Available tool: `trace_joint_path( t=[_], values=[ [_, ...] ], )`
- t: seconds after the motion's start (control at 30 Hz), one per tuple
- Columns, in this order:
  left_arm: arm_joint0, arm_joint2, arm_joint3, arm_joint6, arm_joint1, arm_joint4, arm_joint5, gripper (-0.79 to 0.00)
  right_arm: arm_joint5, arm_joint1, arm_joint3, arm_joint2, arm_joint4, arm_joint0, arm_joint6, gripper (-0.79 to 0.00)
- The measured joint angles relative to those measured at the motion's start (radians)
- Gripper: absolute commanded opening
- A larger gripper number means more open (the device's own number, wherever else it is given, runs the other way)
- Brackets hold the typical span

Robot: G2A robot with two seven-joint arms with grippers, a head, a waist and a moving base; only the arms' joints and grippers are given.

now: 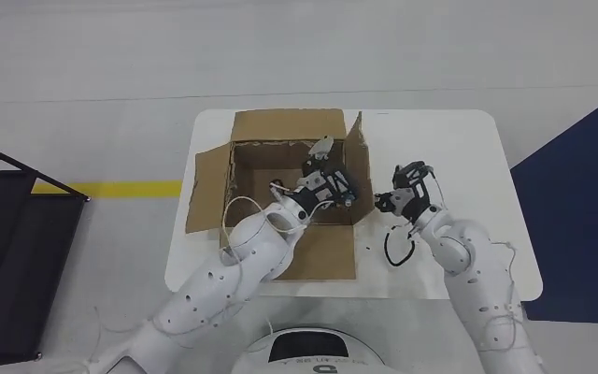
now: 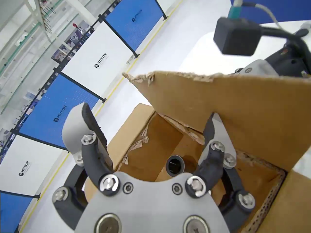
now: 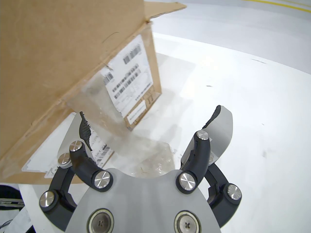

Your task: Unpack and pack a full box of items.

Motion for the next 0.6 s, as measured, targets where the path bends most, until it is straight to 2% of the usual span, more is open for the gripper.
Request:
trace_joint_path(
  t=[0.17,0.33,0.47,0.6],
  values=[
    [-0.059,0.081,0.089,-0.036,-0.039,-0.020,0.026,0.000,0.025,0.015,-0.141,0.171,0.007,-0.201,-0.141,0.000],
    [-0.099,0.115,0.143,-0.053,-0.068,-0.022,0.067,0.000,0.022,0.016,-0.248,0.263,0.003,-0.342,-0.275,0.000],
    [-0.116,0.077,0.120,-0.070,-0.077,-0.030,0.119,0.000,0.003,0.016,-0.329,0.309,-0.022,-0.393,-0.383,0.000],
    [-0.095,-0.007,0.059,-0.094,-0.066,-0.007,0.153,0.000,-0.018,0.021,-0.411,0.328,-0.084,-0.385,-0.388,0.000]
  ],
)
